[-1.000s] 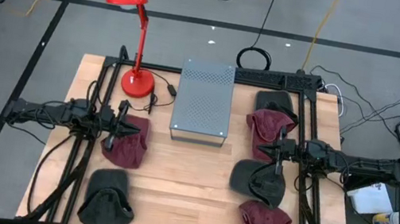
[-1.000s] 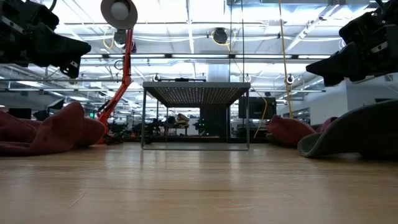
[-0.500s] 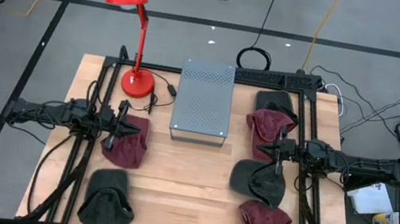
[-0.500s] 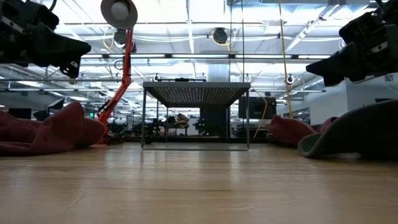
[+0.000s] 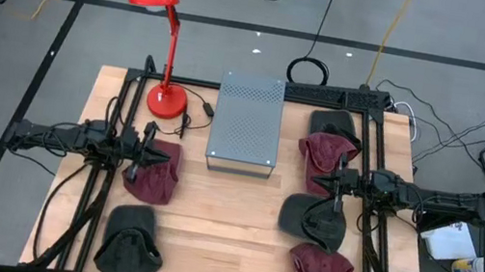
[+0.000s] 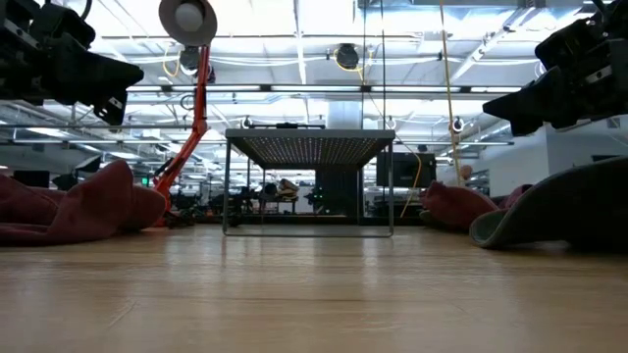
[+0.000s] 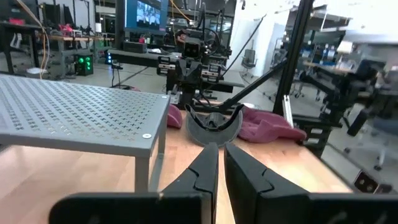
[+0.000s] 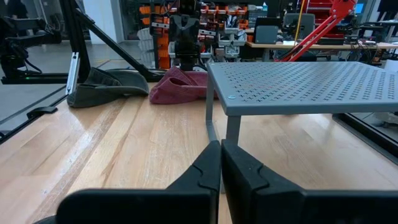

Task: Pick & Place hat
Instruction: Put the left red cap on the shelf

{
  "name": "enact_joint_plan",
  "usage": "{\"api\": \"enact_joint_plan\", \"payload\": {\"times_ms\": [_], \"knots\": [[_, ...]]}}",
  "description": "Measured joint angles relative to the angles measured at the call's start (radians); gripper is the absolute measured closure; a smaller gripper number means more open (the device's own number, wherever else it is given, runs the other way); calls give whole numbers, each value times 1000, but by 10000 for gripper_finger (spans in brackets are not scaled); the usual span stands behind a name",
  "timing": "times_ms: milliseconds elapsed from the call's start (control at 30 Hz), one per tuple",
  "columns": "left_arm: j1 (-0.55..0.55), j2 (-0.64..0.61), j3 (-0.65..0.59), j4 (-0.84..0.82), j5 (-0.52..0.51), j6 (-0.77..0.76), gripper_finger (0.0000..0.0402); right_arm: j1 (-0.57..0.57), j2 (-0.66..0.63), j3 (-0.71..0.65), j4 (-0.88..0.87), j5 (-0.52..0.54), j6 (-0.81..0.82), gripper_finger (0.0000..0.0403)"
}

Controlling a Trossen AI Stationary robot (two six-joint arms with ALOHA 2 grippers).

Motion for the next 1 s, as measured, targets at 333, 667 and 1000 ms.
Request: {"api": "enact_joint_plan", "payload": {"times_ms": [333,667,1000], "knots": [[0,0,10,44,-14,-76,369,0,0,0,0,0,0,394],[0,92,110,-75,-9,-93,369,0,0,0,0,0,0,394],[1,351,408,-311,-98,-213,369,0,0,0,0,0,0,394]]}}
